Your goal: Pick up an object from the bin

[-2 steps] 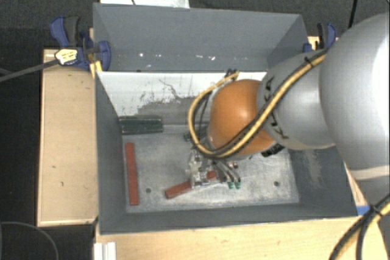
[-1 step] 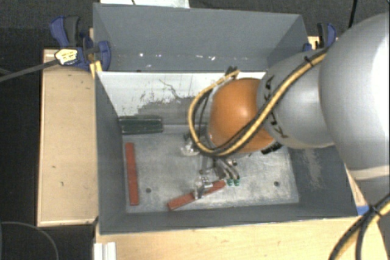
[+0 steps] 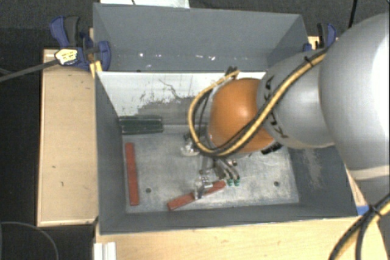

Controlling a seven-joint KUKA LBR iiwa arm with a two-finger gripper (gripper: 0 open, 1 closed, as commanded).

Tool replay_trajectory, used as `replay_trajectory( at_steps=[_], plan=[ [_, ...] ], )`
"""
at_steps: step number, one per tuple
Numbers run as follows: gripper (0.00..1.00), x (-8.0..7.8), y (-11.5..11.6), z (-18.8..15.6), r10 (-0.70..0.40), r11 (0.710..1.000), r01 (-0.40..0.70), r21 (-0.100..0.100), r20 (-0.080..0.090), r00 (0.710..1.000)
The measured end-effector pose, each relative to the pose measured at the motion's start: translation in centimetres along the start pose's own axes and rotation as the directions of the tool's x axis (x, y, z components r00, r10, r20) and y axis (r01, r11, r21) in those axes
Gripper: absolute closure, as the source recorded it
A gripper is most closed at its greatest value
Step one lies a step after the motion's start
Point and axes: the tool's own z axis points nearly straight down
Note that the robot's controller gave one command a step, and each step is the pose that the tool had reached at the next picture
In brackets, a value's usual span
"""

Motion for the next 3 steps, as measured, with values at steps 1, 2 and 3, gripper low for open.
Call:
replay_trajectory(
  at_steps=[1,2,3],
  plan=[
    [0.00,-2.7,-1.2,0.3,-0.088,0.996,0.088,-0.003,-0.012,0.996],
    [0.00,-1.7,-3.7,-1.7,-0.141,0.990,0.142,0.000,-0.022,0.990],
    [0.00,1.5,-2.3,-4.1,-0.209,0.978,0.209,-0.001,-0.025,0.978]
  ],
)
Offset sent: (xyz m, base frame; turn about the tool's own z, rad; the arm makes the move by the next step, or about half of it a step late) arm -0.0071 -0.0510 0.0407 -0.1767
